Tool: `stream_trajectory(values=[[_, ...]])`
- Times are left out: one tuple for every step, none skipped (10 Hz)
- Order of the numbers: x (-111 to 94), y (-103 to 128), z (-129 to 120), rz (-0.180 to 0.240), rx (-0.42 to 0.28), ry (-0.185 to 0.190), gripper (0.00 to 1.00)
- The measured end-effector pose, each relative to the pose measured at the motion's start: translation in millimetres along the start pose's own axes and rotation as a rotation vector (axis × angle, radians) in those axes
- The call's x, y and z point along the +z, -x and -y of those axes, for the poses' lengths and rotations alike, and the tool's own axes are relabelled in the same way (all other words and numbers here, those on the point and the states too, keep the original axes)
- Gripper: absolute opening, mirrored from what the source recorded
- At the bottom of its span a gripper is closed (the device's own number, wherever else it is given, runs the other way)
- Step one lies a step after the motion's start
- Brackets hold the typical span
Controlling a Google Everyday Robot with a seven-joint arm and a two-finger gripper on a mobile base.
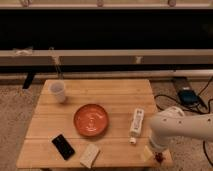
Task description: Place the pepper on the white sponge
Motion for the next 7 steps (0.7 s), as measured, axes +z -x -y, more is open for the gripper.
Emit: stream_trajectory(values=[[8,-6,3,-0.002,0.020,0.008,0.80],[15,-10,7,-0.001,0.042,0.016,0.80],[21,-15,11,-0.002,0.059,0.023,0.80],[24,-17,13,-0.004,0.064,0.025,0.80],[30,-15,14,-0.007,0.066,0.031,0.80],[36,-13,14,-0.012,0.062,0.040,0.75],[43,-11,14,-0.017,0.056,0.047,0.66]])
